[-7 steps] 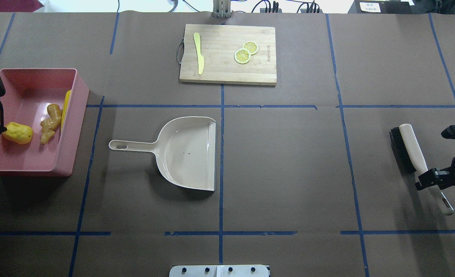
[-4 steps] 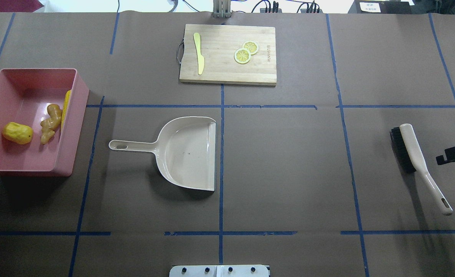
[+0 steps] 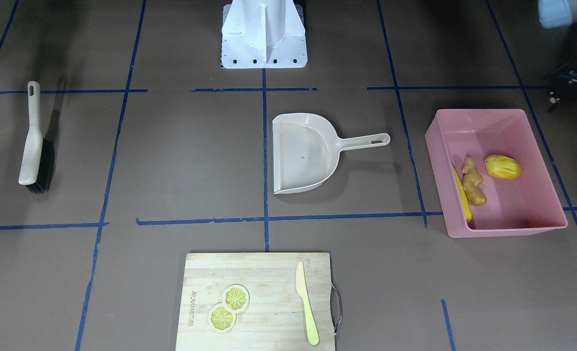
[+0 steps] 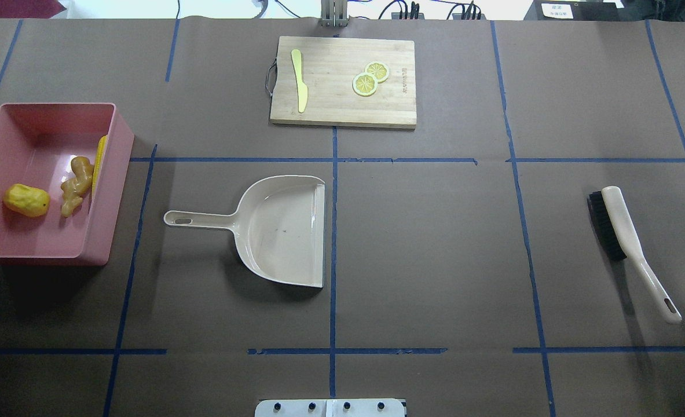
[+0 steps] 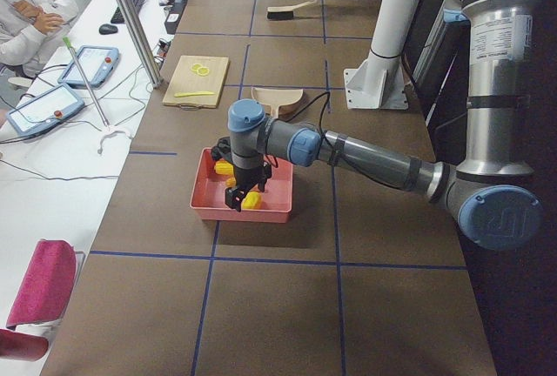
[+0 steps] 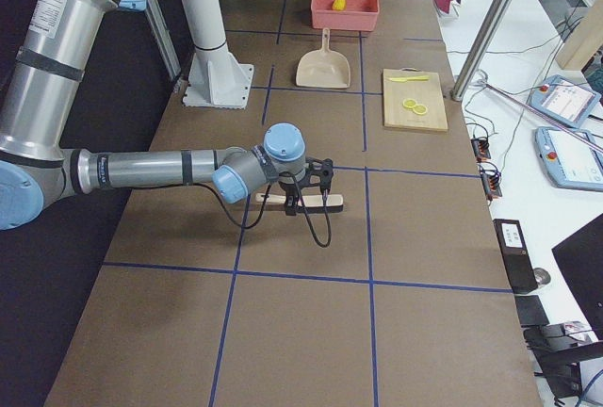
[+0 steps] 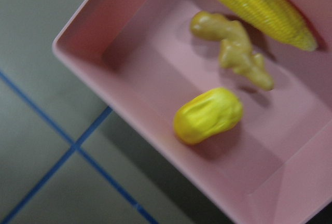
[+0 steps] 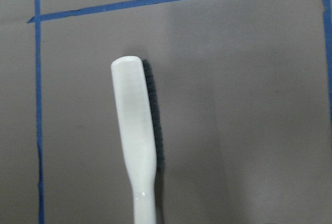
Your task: Sweep and dump trash into bin
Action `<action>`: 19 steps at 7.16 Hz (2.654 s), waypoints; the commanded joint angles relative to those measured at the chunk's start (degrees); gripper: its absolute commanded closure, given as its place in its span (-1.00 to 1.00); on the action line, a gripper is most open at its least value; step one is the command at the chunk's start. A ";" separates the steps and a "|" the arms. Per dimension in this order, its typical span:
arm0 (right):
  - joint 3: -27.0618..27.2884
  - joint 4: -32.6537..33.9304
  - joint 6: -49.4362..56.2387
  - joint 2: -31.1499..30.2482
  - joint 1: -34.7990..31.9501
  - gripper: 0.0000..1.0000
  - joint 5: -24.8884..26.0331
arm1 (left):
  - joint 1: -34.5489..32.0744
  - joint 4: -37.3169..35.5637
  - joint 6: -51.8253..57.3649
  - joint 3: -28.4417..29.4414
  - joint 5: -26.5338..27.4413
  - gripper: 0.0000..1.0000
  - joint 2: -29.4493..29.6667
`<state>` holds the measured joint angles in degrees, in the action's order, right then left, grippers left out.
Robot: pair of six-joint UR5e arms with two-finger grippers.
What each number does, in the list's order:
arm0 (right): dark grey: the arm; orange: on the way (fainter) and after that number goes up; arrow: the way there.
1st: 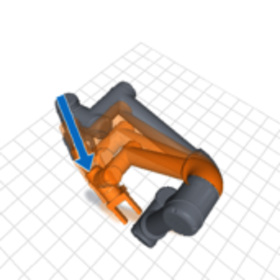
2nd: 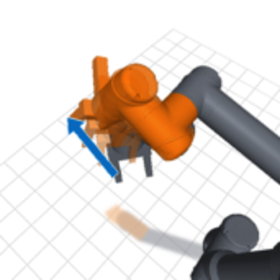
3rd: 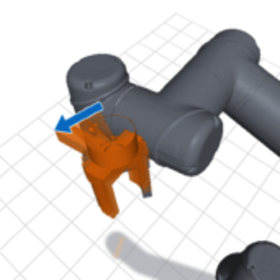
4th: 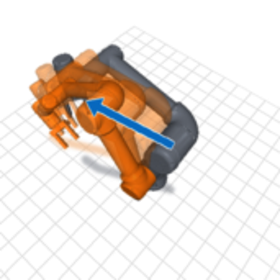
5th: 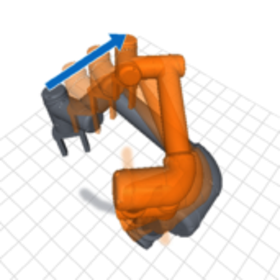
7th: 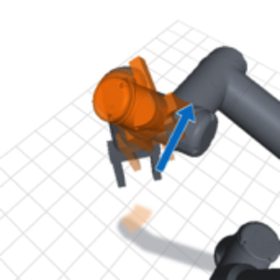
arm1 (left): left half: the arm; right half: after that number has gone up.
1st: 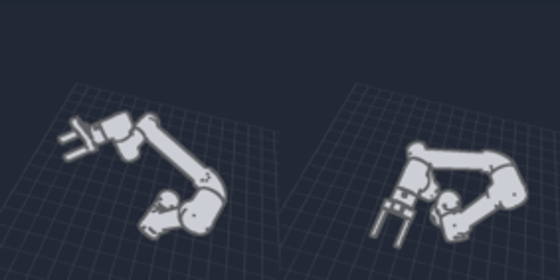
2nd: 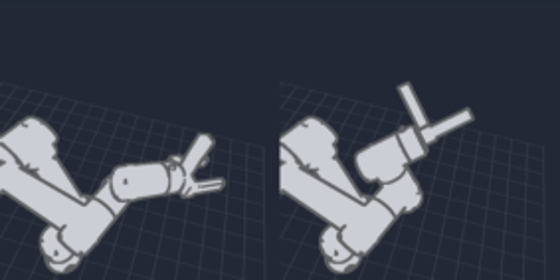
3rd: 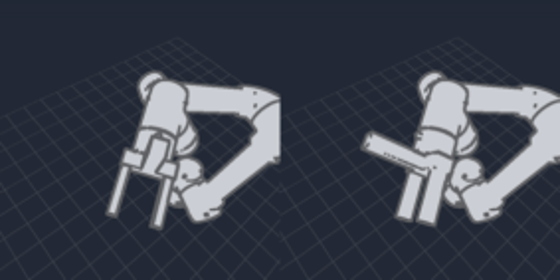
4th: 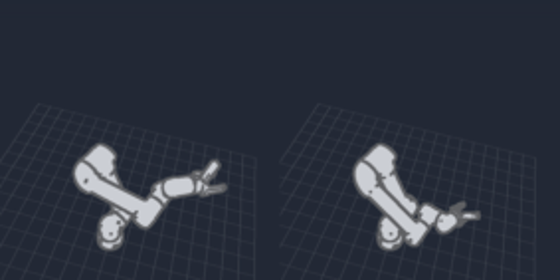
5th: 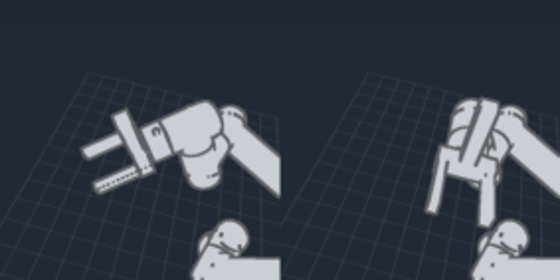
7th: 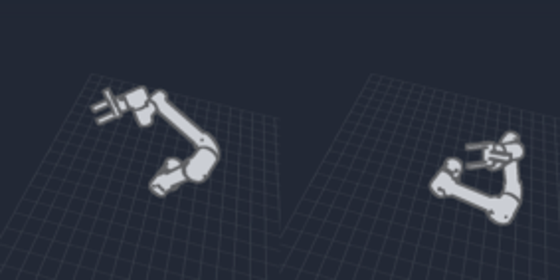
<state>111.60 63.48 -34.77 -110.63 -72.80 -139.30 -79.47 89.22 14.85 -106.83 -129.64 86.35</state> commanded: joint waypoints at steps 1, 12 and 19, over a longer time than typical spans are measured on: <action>-1.12 13.35 19.99 0.32 -8.28 -1.00 0.34 | -4.11 -1.33 -8.16 3.99 -4.74 -0.99 -0.13; -2.26 31.80 43.21 4.99 -18.43 -1.00 6.14 | -5.78 -0.27 -8.43 6.37 -5.80 -1.00 -3.21; -2.26 31.18 39.69 4.72 -19.31 -1.00 6.14 | -5.70 -0.98 -8.43 4.96 -6.32 -1.00 -2.94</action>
<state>109.24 94.68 5.01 -105.83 -92.10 -133.12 -85.20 88.27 6.42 -101.80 -135.97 83.28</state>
